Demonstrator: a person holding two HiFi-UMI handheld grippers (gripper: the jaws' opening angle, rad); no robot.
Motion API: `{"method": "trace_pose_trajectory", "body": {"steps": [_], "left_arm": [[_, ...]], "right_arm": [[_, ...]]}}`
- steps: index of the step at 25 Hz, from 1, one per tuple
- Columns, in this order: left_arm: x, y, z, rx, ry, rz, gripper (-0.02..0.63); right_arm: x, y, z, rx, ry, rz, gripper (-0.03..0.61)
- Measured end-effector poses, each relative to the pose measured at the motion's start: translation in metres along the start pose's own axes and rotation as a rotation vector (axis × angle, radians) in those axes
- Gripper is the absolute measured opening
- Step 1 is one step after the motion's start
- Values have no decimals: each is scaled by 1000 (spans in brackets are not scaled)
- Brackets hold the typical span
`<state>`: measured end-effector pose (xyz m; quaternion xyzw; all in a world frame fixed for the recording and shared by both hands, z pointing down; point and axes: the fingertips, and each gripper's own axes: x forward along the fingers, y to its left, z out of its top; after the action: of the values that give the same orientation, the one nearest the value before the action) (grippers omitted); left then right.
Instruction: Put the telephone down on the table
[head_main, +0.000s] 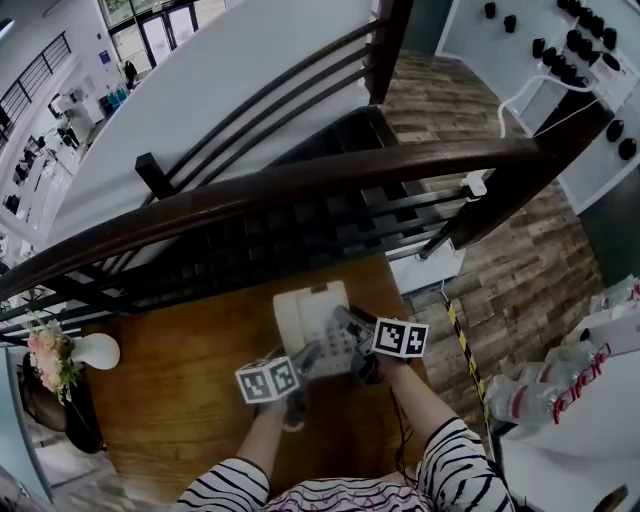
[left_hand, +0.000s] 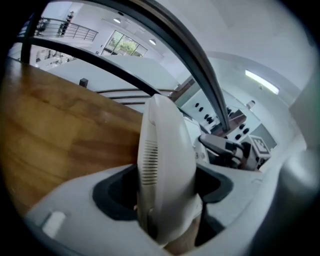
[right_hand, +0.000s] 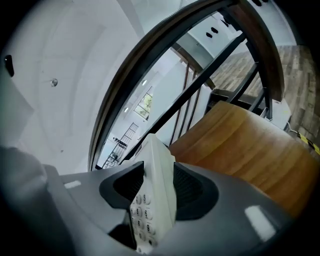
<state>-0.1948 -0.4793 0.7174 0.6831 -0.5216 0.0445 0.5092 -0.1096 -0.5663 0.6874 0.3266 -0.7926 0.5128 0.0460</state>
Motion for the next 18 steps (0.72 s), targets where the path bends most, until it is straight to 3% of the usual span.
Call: {"method": "trace_pose_trajectory", "body": {"steps": [18], "left_arm": [[27, 17, 19, 20, -17, 63, 347]], "right_arm": [[42, -28, 8, 16, 35, 11, 195]]}}
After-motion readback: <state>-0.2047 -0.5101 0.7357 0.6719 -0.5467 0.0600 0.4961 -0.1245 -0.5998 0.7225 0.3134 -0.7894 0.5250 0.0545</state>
